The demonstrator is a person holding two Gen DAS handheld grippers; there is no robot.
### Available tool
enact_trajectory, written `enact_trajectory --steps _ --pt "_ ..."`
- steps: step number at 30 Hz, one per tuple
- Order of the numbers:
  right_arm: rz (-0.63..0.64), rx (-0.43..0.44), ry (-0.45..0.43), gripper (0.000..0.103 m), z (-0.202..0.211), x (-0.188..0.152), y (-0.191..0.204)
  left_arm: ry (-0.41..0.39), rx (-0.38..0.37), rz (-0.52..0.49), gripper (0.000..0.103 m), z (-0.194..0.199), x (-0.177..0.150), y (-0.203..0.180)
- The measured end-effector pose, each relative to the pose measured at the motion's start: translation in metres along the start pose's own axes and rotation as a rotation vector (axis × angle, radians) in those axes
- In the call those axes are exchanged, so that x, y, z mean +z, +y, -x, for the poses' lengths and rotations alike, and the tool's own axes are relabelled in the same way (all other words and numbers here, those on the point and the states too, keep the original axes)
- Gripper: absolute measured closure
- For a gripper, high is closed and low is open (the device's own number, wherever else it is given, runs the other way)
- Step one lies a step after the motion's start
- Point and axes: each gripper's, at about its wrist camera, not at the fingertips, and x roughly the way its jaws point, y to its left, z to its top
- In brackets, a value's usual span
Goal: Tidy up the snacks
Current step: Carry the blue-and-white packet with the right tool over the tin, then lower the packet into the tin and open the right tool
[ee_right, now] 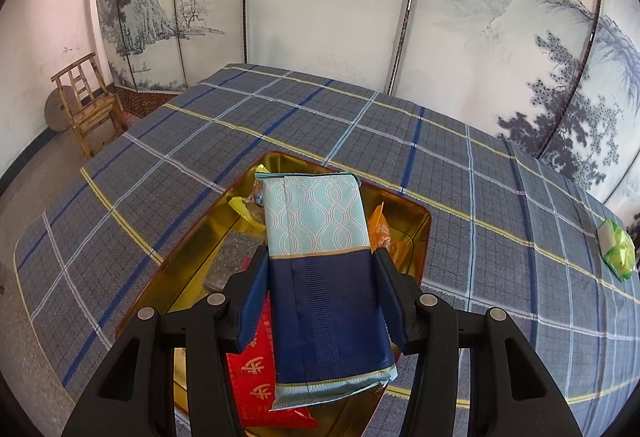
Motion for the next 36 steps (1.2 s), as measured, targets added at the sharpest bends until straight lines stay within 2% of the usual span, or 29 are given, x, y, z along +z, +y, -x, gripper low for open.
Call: enact_trajectory --steps 14,19,36 --pt "-0.095 0.032 0.049 0.051 -0.015 -0.041 0.002 0.021 0.003 -0.018 0.015 -0.007 -0.002 -0.008" --pt "-0.173 0.036 0.047 0.051 -0.013 -0.052 -0.009 0.029 0.005 -0.037 0.015 -0.007 -0.003 -0.015" --pt "-0.185 0.021 0.000 0.053 -0.012 -0.061 -0.013 0.051 0.033 -0.122 0.015 -0.009 -0.001 -0.046"
